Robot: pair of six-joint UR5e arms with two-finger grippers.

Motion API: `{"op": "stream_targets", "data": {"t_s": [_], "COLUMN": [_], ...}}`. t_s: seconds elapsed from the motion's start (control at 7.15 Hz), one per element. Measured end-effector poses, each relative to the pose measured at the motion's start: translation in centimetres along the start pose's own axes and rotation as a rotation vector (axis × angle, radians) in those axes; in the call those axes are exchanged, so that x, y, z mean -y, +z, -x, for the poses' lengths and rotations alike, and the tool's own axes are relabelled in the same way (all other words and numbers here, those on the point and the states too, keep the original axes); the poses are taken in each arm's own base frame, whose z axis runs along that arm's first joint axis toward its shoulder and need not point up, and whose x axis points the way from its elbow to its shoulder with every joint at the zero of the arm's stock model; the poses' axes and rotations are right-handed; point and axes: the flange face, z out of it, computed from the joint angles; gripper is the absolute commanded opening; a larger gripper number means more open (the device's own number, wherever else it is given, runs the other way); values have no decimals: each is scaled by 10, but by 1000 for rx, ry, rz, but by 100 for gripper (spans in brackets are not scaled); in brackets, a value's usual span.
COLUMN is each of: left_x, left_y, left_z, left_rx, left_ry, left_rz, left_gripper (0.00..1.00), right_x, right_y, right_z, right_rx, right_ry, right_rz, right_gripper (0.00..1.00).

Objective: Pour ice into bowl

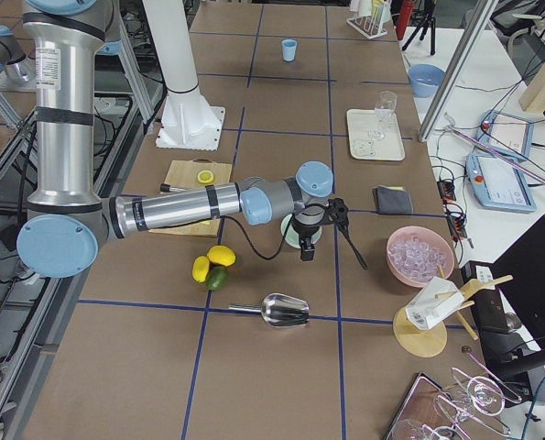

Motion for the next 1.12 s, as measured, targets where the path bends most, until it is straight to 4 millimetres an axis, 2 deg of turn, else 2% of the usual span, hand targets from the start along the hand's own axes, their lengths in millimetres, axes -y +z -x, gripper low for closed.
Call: {"op": "stream_targets", "data": {"t_s": [0.14,0.42,0.56,0.7,0.84,1.12], "left_x": [0,0,0,1,2,3], "left_y": [0,0,0,0,-1,-2], "left_z": [0,-1,-4,-6,-8,-9], "left_rx": [0,-18,-43,-56,-62,-64], "left_ry": [-1,-4,-20,-50,-69,-79], "left_rz": [0,-3,-7,-11,-13,-14], "left_gripper": [100,100,100,100,100,100], "right_x": [6,14,11,8,5,4], "right_y": [25,73,88,102,115,122], "right_z": [7,38,44,46,44,45], "right_rx": [14,10,1,-8,-17,-18], "right_ry": [39,116,126,131,138,141], "right_rz": [-28,-82,-82,-66,-46,-33], "right_gripper": [92,91,90,63,1,0]}}
